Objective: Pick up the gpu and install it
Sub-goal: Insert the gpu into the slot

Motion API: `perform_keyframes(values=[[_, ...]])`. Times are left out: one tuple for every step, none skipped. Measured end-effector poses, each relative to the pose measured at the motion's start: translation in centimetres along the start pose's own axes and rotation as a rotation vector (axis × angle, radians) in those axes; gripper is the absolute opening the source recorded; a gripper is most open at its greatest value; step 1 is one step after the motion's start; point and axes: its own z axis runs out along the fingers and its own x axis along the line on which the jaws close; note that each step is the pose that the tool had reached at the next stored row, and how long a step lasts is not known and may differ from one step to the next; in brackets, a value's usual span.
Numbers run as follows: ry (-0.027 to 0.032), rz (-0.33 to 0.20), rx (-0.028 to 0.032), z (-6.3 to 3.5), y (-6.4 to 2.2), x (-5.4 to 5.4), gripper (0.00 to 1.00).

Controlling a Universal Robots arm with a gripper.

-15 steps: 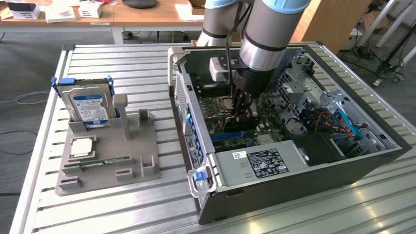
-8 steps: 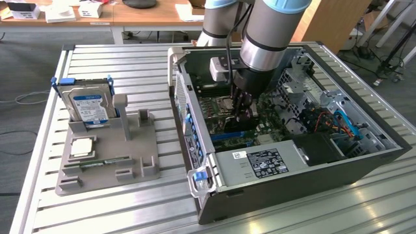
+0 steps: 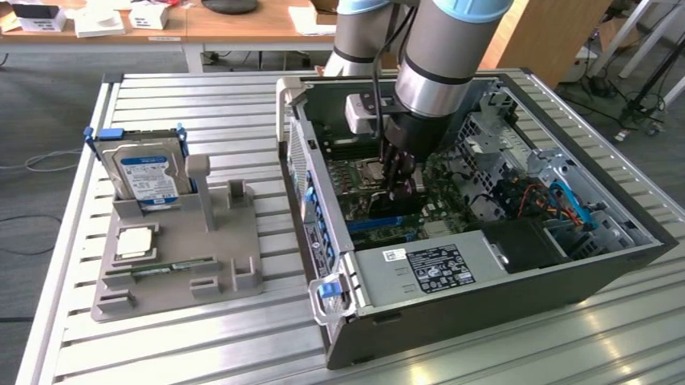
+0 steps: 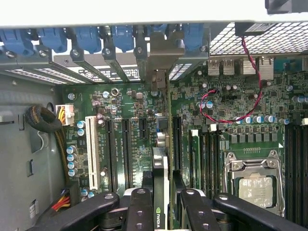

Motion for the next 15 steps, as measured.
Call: perform_keyframes(values=[[0.0, 0.002, 0.0, 0.01, 0.0, 0.0, 0.27], [0.0, 0.004, 0.0001, 0.01, 0.0, 0.01, 0.27], [-0.0001, 0.007, 0.0001, 0.02, 0.0, 0.0, 0.27], [-0.0001, 0.009, 0.0002, 0.02, 0.0, 0.01, 0.27], [-0.0002, 0.011, 0.0003, 0.03, 0.0, 0.01, 0.27], [-0.0004, 0.011, 0.0004, 0.04, 0.01, 0.03, 0.27], [-0.0005, 0.012, 0.0004, 0.04, 0.02, 0.06, 0.27], [-0.0004, 0.012, 0.0004, 0.03, 0.02, 0.08, 0.27], [-0.0003, 0.012, 0.0003, 0.03, 0.01, 0.1, 0.27], [-0.0002, 0.011, 0.0003, 0.02, 0.01, 0.11, 0.27], [-0.0002, 0.011, 0.0003, 0.02, 0.01, 0.11, 0.27], [-0.0001, 0.011, 0.0003, 0.02, 0.01, 0.11, 0.27], [-0.0002, 0.011, 0.0003, 0.02, 0.02, 0.12, 0.27], [-0.0002, 0.011, 0.0003, 0.02, 0.01, 0.12, 0.27], [-0.0003, 0.011, 0.0003, 0.03, 0.01, 0.12, 0.27]])
